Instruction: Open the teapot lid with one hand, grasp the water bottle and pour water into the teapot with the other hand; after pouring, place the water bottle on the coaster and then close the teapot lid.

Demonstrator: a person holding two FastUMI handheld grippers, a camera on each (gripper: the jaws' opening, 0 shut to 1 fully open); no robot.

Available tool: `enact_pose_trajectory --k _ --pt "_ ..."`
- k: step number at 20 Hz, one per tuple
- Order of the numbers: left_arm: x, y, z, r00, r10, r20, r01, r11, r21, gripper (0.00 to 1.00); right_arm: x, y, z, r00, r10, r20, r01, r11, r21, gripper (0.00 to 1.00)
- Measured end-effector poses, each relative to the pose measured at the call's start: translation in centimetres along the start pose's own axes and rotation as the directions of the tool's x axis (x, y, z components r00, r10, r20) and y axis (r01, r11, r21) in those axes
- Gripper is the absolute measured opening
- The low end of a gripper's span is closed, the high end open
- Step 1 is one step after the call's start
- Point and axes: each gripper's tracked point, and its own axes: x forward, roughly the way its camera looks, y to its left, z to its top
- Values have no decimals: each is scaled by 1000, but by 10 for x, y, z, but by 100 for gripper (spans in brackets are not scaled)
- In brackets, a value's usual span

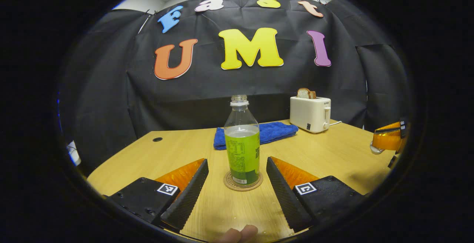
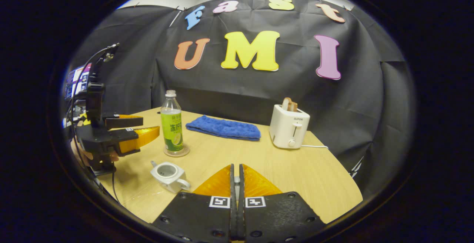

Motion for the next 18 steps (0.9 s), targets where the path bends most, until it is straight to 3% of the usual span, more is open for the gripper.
enact_pose_trajectory --k 5,9,12,15,18 --pt "-59 -3 18 998 -34 54 33 999 9 97 -13 34 8 997 74 7 -74 997 -5 0" --pt "-101 19 22 1000 6 22 -6 1000 28 98 -32 78 25 985 155 74 -160 985 65 0" --pt "-124 14 29 999 -43 19 43 999 -8 98 -38 99 42 980 163 109 -171 983 63 0" --pt "-137 23 41 998 -44 43 43 999 26 98 -35 113 55 974 163 158 -179 979 96 0" --pt "-148 55 51 998 30 52 -31 999 20 98 -20 116 63 971 141 194 -174 971 165 0"
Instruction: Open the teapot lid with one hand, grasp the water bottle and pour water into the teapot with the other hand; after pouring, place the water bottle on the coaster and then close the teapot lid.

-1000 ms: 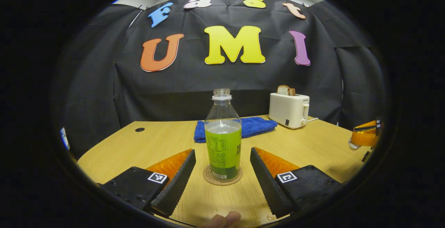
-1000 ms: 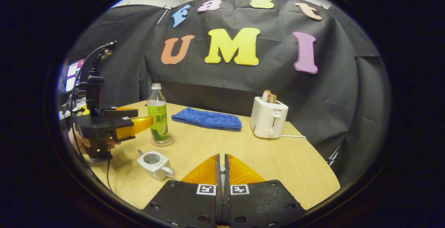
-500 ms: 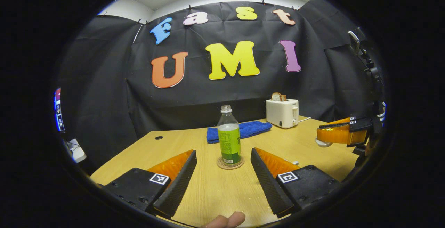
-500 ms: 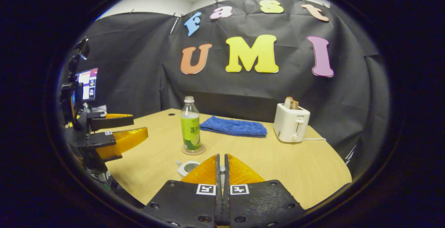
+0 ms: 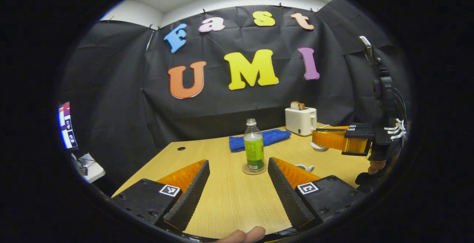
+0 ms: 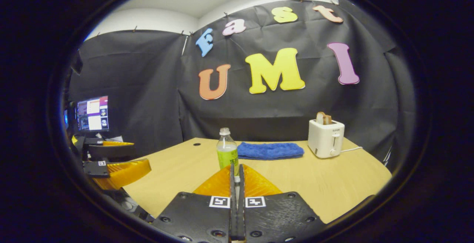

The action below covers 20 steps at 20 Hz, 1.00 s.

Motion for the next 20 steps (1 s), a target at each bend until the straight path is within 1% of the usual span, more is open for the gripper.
enact_pose_trajectory --k 2,4,6,8,11,14,17,20 --pt "-7 10 2 1000 6 -1 -6 999 -50 99 13 -2 -6 1000 -24 6 23 1000 10 0" --pt "-11 18 4 1000 -9 -1 9 997 -81 99 27 -2 -21 999 -37 -7 37 999 6 0" --pt "-13 31 11 1000 19 17 -17 995 -97 99 40 1 -40 999 -37 -35 37 999 9 1" --pt "-14 38 14 999 42 33 -39 994 -101 99 48 0 -51 998 -46 -44 46 999 12 0" --pt "-12 44 11 998 67 23 -64 992 -111 99 54 -4 -66 997 -59 -44 60 998 5 0" --pt "-9 45 8 997 72 16 -70 990 -124 99 59 -11 -79 997 -64 -50 65 998 26 0" --pt "-7 42 -2 998 62 -8 -62 990 -123 99 63 -15 -93 995 -65 -70 67 997 27 0" --pt "-3 42 -2 998 61 -12 -62 990 -126 99 61 -14 -94 997 -63 -53 64 997 33 0"
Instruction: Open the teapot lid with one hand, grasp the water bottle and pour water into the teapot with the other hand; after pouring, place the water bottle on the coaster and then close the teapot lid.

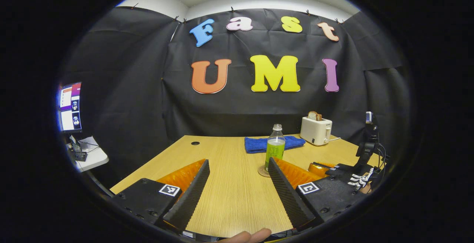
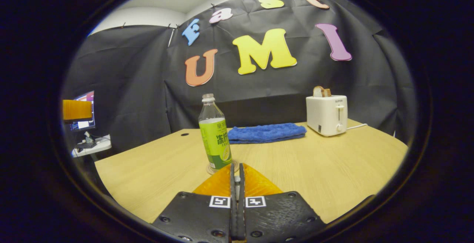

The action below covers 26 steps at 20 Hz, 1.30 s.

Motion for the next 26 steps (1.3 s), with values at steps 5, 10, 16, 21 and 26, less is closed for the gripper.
enact_pose_trajectory --k 5,10,16,21,26 --pt "2 0 -5 1000 -4 -12 4 1000 -4 99 0 -2 -14 999 -23 -44 22 1000 -3 1" --pt "3 -1 -8 1000 -12 -21 12 1000 -11 99 -2 -4 -8 998 -37 -52 37 999 8 5" --pt "2 -3 -8 999 -28 -24 27 999 -26 100 -36 5 52 999 -38 37 37 999 35 36" --pt "-1 -9 -3 999 -33 -5 33 999 8 99 -78 -3 102 987 -109 121 111 994 -7 70" --pt "-2 -7 -1 1000 -2 9 2 1000 8 99 -111 -15 119 977 -157 144 173 980 -102 88"
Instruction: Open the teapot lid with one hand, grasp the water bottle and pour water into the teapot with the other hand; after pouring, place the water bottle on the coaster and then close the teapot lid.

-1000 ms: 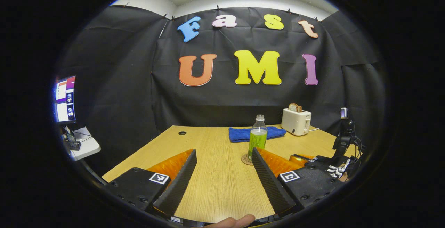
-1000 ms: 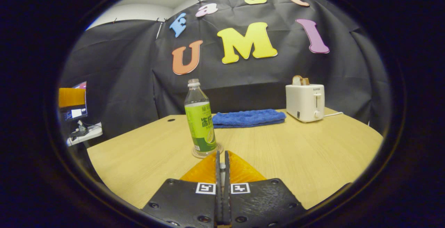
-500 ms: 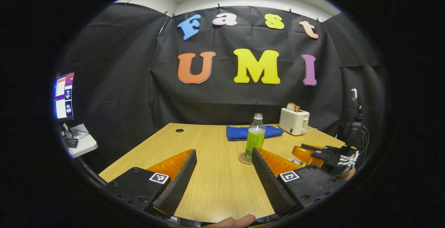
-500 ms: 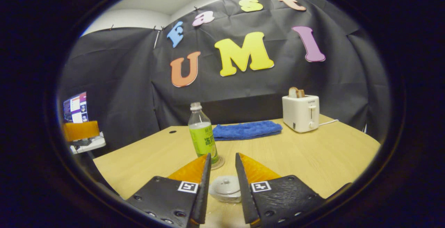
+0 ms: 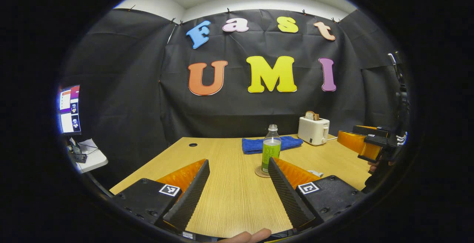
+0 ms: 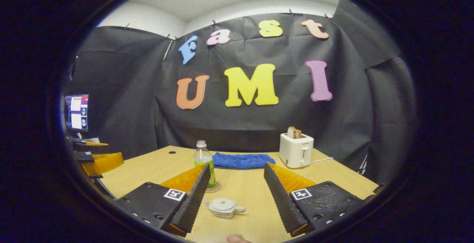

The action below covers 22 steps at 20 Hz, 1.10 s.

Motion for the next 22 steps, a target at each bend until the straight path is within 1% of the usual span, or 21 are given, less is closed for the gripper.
enact_pose_trajectory --k 1,2,6,9,10,13,14,16,18,22 --pt "1 1 0 1000 5 1 -5 1000 -4 99 -5 0 -1 1000 0 -7 0 1000 -5 87" --pt "1 1 0 1000 7 0 -7 1000 -4 99 -11 -1 -1 1000 7 -12 -7 1000 -7 89" --pt "3 2 0 1000 24 17 -24 1000 12 99 -30 -11 -1 1000 21 -2 -21 1000 18 89" --pt "1 -4 1 999 17 27 -18 999 45 99 -37 -10 -1 997 79 23 -80 997 22 92" --pt "1 -5 1 999 13 31 -14 998 54 99 -37 -15 -3 997 76 14 -76 997 13 93" --pt "3 -2 2 999 27 37 -29 999 44 99 -41 -23 4 998 57 38 -57 998 10 92" --pt "4 -3 0 999 25 34 -27 999 39 99 -42 -22 4 997 61 39 -61 998 8 92" --pt "6 -3 -2 999 23 28 -24 999 26 99 -44 -13 5 995 91 42 -91 996 1 93" --pt "8 -2 -6 1000 17 18 -17 1000 25 99 -45 -11 4 995 95 41 -94 995 -10 93" --pt "10 10 -6 999 48 19 -48 999 22 99 -49 -1 6 992 117 50 -115 993 -37 92"
